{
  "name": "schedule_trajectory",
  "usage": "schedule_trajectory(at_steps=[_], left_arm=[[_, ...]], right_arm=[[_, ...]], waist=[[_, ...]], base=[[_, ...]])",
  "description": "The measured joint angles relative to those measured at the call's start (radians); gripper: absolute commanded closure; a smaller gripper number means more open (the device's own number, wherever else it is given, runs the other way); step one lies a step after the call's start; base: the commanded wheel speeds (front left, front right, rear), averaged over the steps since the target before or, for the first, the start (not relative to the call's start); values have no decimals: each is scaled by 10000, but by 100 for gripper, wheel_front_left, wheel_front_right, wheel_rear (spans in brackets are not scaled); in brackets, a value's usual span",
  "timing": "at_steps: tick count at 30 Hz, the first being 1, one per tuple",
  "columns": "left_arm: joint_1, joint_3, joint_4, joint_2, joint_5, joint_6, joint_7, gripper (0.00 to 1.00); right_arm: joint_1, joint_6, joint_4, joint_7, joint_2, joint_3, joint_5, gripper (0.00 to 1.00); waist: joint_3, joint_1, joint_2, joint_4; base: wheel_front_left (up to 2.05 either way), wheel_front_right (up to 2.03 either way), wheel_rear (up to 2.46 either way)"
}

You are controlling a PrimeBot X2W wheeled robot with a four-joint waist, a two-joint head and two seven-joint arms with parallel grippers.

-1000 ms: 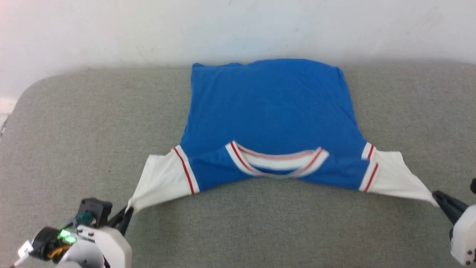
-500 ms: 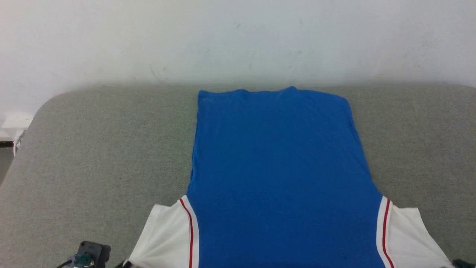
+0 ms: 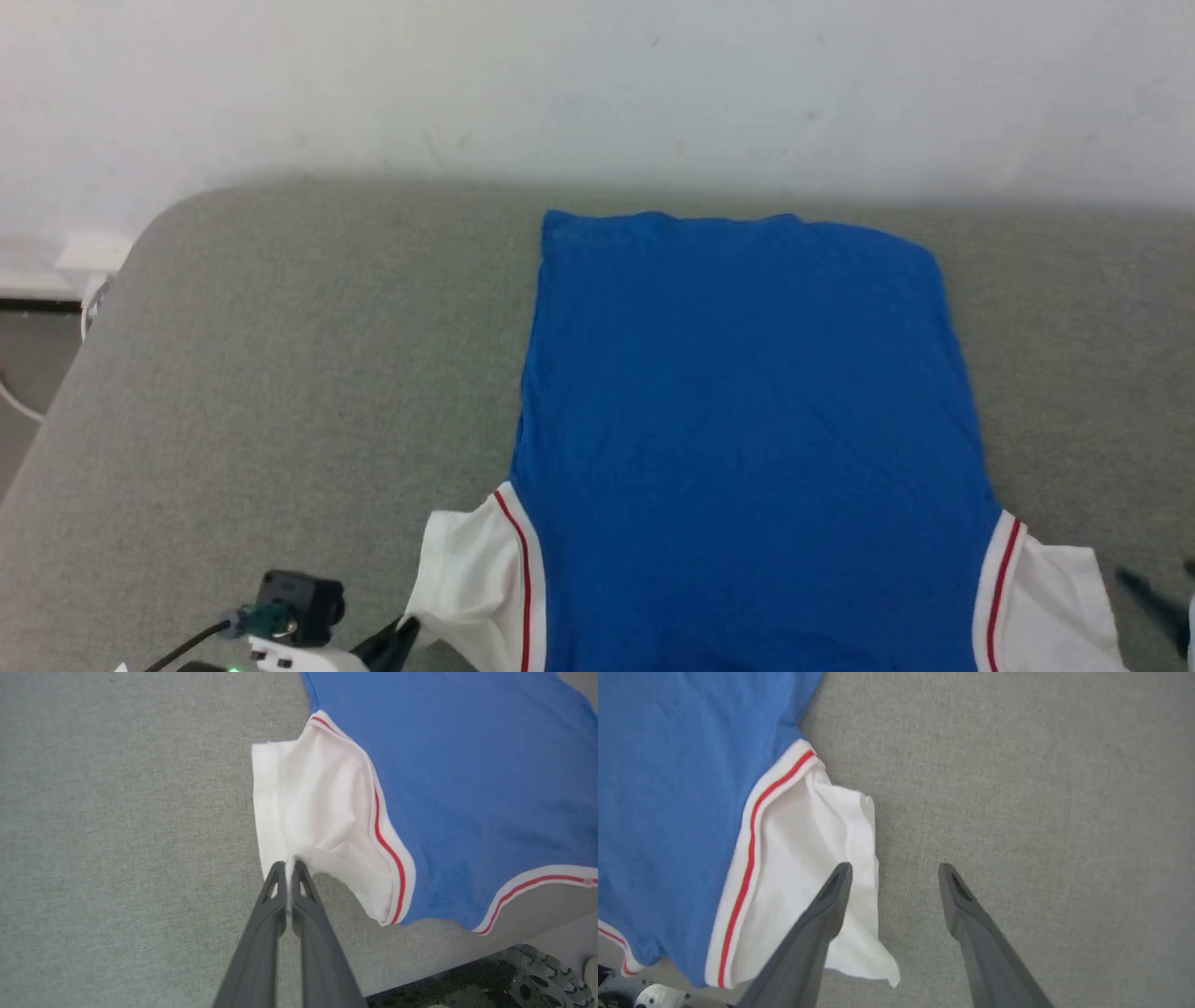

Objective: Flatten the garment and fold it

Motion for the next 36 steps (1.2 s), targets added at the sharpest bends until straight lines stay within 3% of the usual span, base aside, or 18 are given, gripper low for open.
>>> schedule_trajectory(at_steps=[8, 13, 23, 32, 36], left_arm=[[-670, -224, -1256, -362, 263, 17, 121, 100], [-1035, -337, -1730, -723, 539, 90, 21, 100], [-1663, -729, -1778, -1785, 966, -2, -991, 100], [-1988, -1149, -1337, -2389, 1141, -230, -1369, 100], [-1994, -1210, -1070, -2508, 1137, -336, -1492, 100]], right_arm=[[-3059, 0, -499, 1348, 343, -397, 40, 0], [-5358, 0, 683, 2274, 334, -523, -88, 0], [-9235, -2, 2938, 3584, -117, -297, -1674, 0], [-10256, -2, 4126, 3942, -635, 414, -2518, 0], [-10283, -2, 4201, 3837, -1160, 892, -2637, 0]], waist=[[1140, 2, 0, 588], [1973, 2, -1, 1102], [3606, 3, -1, 2243], [4682, 2, -1, 3258], [4962, -3, -1, 3579]], base=[[0, 0, 0], [0, 0, 0], [0, 0, 0], [0, 0, 0], [0, 0, 0]])
